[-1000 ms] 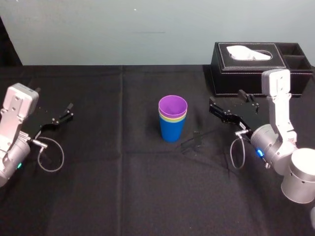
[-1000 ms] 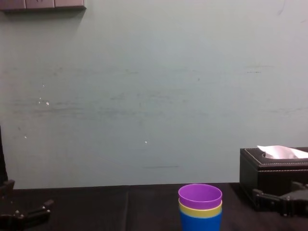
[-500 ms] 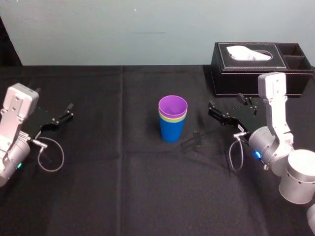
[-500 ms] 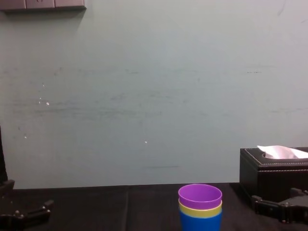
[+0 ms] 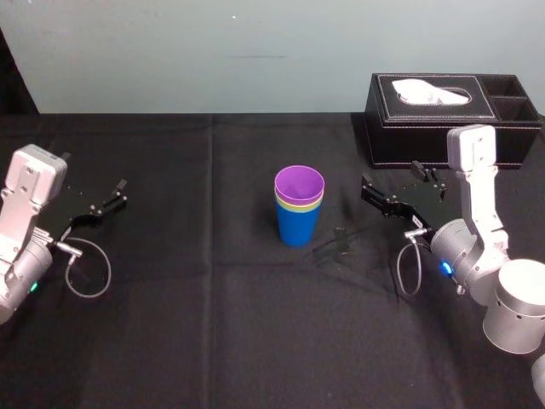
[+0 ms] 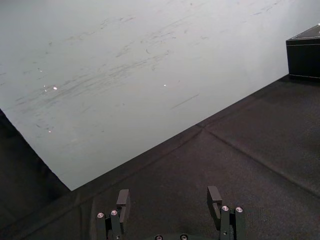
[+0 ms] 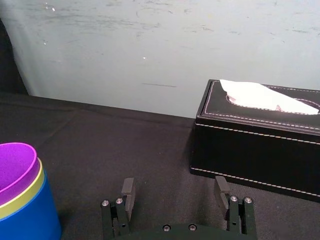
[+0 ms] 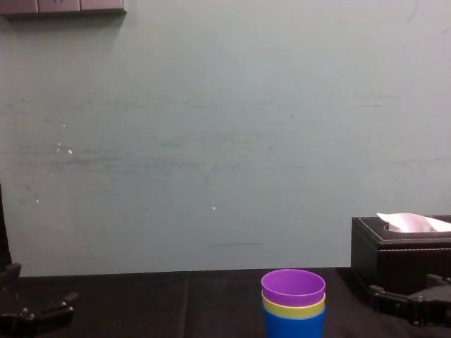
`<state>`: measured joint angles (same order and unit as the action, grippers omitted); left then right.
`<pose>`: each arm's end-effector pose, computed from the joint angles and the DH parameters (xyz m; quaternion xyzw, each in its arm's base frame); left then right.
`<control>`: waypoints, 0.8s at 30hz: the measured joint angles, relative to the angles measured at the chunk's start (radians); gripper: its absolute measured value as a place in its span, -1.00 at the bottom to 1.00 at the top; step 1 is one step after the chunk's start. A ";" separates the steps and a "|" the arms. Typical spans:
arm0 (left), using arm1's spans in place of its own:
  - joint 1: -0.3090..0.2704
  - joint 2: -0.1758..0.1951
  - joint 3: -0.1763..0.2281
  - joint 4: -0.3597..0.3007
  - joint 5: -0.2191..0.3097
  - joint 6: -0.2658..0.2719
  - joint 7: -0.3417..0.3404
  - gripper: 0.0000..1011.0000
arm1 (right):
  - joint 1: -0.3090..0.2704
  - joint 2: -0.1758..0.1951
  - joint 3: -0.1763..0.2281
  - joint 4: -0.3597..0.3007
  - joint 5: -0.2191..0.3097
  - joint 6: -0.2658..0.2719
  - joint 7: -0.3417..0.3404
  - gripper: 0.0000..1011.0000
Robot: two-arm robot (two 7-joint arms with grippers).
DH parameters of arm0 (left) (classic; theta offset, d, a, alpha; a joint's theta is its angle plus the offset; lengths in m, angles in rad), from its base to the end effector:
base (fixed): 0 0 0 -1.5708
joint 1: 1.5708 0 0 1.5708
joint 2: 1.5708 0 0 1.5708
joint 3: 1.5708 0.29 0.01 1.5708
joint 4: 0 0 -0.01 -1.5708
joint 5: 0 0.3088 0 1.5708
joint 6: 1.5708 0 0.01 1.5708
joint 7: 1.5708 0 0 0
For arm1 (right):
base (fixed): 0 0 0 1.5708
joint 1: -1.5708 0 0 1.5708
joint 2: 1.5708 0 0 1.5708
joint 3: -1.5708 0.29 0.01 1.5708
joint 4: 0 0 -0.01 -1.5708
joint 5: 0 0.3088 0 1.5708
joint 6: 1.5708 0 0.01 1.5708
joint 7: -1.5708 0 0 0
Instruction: Stack the three plastic cups sequentially using one hand.
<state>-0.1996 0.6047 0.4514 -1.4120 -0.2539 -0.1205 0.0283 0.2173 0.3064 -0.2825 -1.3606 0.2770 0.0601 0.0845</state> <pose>0.3581 0.0827 -0.3022 0.1415 -0.1325 0.5799 0.7913 0.3808 -0.0256 -0.3017 -0.0739 0.0163 -0.5983 0.7977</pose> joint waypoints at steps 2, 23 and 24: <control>0.000 0.000 0.000 0.000 0.000 0.000 0.000 1.00 | 0.000 0.000 0.000 0.000 0.000 0.000 0.000 0.98; 0.000 0.000 0.000 0.000 0.000 0.000 0.000 1.00 | -0.001 0.000 0.000 -0.002 0.000 0.001 -0.002 0.98; 0.000 0.000 0.000 0.000 0.000 0.000 0.000 1.00 | -0.001 0.000 0.000 -0.002 0.000 0.001 -0.002 0.98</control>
<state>-0.1995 0.6047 0.4514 -1.4120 -0.2539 -0.1205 0.0283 0.2163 0.3068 -0.2825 -1.3624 0.2770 0.0608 0.0826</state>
